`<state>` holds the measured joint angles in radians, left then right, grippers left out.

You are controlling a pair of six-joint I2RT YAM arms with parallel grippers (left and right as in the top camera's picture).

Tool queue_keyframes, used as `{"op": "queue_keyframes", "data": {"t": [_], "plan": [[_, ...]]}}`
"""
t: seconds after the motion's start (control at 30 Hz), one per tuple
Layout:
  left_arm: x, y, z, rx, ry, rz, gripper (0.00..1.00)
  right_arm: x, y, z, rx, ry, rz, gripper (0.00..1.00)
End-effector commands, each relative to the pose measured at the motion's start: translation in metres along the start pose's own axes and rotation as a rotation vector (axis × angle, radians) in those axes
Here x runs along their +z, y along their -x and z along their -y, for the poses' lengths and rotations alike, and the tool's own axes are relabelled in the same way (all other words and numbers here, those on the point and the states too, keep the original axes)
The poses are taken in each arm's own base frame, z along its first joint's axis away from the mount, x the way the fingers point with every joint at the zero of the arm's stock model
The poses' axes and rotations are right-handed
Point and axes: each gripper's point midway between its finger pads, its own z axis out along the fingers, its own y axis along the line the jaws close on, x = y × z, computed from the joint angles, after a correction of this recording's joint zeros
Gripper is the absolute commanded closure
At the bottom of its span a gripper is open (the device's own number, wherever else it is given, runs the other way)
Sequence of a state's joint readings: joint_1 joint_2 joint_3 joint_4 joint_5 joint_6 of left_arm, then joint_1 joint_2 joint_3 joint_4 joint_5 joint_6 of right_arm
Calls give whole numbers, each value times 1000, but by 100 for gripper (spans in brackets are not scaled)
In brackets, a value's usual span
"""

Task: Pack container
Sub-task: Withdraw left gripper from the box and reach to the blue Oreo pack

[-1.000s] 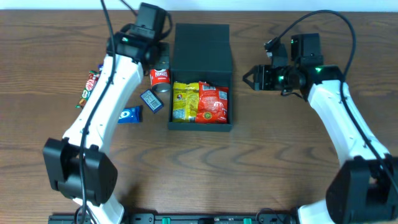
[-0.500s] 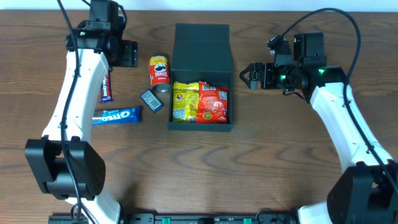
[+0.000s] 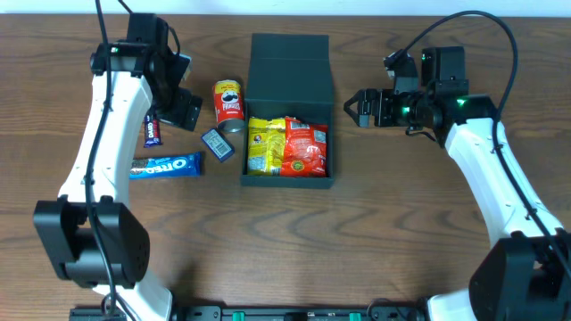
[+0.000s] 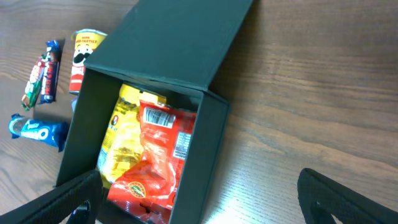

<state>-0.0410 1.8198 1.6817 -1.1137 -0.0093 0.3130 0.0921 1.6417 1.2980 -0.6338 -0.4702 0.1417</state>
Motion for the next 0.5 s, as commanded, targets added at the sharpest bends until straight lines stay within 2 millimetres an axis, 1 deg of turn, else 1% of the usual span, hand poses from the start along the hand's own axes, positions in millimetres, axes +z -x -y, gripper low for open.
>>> {"op": "queue_keyframes", "data": {"t": [0.0,0.1,0.2,0.3,0.37,0.47], "plan": [[-19,-9,3,16,-10,55,4,-8,9,-4,-13,0,31,1],[-17,-26,-4,8,8,85,5,-8,10,-4,-14,0,32,1],[-4,-44,-16,-103,15,122,5,-8,10,-4,-14,0,33,1],[12,-58,-23,-223,1,133,5,-8,10,-4,-15,0,35,1],[22,-65,-28,-250,5,122,5,-8,10,-4,-14,0,34,1],[34,-73,-26,-256,1,106,5,-8,10,-4,-15,0,34,1]]}}
